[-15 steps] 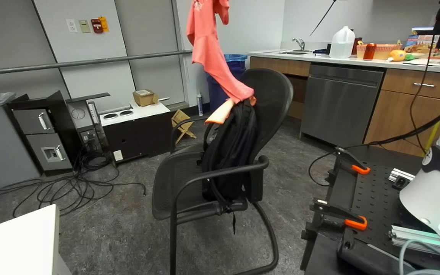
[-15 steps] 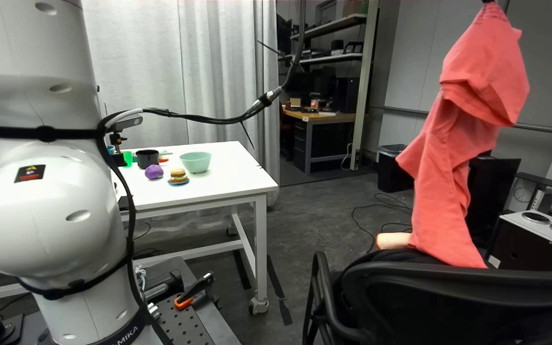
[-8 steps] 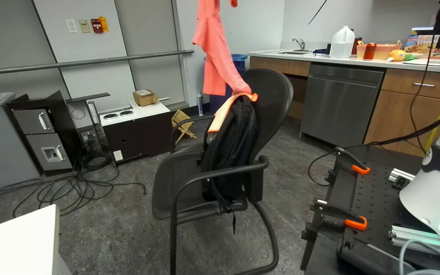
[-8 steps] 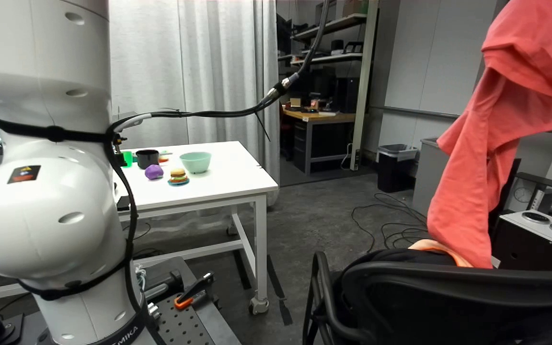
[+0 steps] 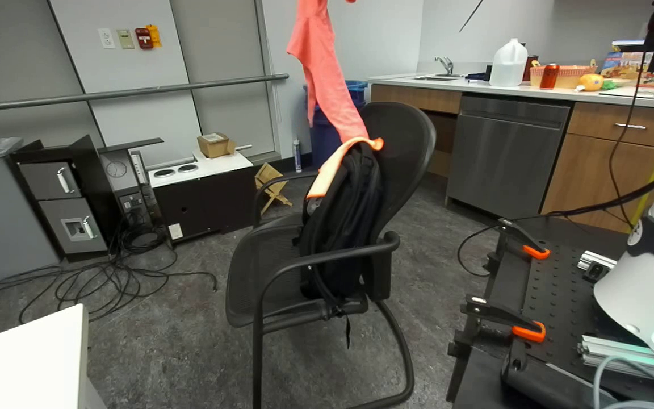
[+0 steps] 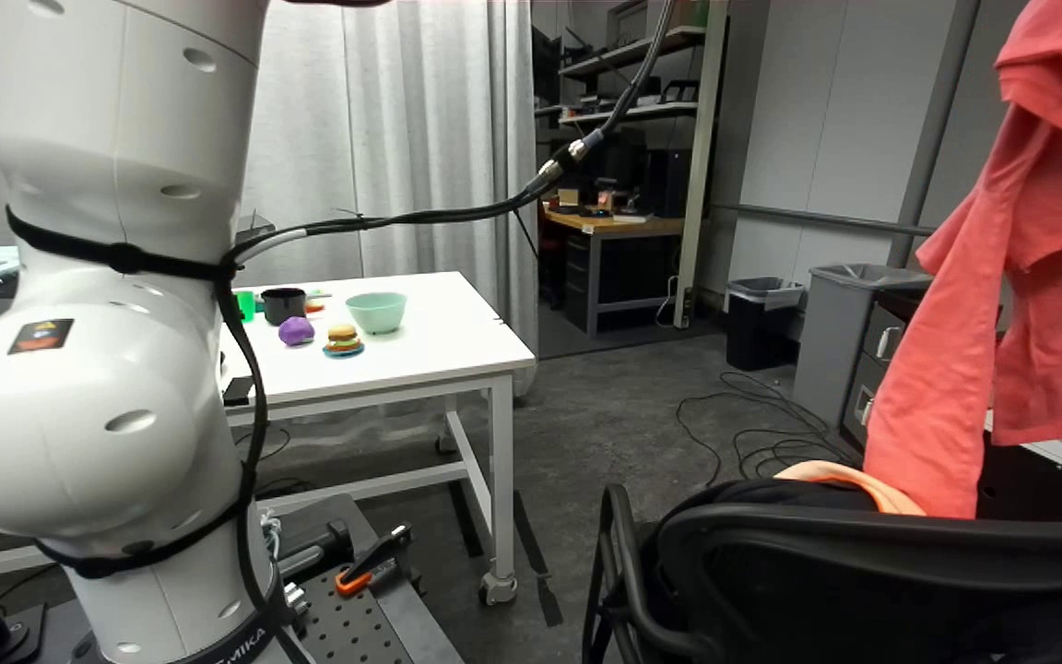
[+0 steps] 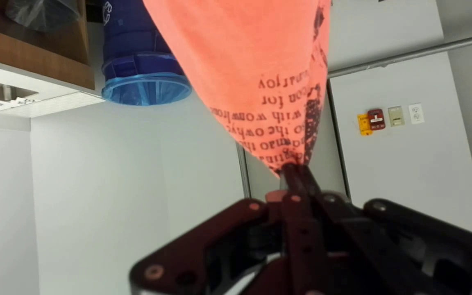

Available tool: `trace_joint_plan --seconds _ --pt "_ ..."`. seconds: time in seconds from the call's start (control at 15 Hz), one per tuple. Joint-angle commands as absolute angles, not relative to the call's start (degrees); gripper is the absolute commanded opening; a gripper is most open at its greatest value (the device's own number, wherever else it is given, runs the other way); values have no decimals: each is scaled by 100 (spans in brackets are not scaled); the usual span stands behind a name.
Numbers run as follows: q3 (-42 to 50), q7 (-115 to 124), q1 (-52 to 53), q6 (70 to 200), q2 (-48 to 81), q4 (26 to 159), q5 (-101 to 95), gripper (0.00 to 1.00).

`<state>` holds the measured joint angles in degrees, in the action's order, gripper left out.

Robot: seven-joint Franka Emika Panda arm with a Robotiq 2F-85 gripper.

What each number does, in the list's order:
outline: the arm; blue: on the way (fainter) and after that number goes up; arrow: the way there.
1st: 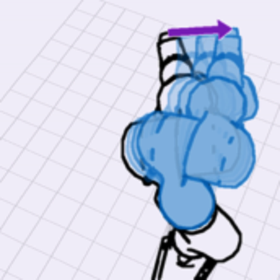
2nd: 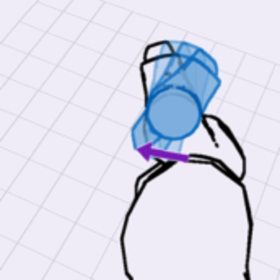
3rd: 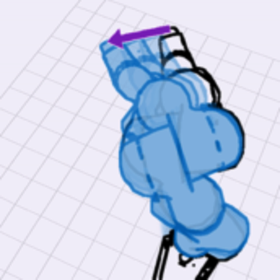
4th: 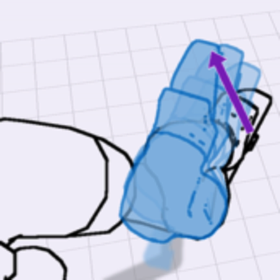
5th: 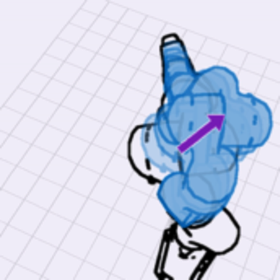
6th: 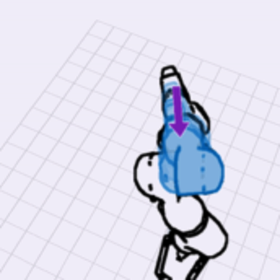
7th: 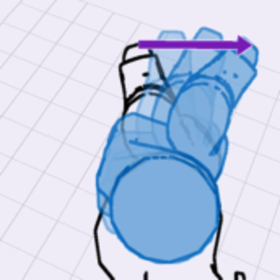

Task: Put the peach shirt and orange cloth on the backrest of the chair

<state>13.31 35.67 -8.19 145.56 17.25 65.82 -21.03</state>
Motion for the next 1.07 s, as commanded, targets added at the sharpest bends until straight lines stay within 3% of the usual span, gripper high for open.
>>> trace_joint_plan --seconds 0.0,1.0 --pt "1540 3857 -905 14614 2084 5949 -2187 0" --pt "2299 3420 -1459 13741 1698 7430 -2265 0"
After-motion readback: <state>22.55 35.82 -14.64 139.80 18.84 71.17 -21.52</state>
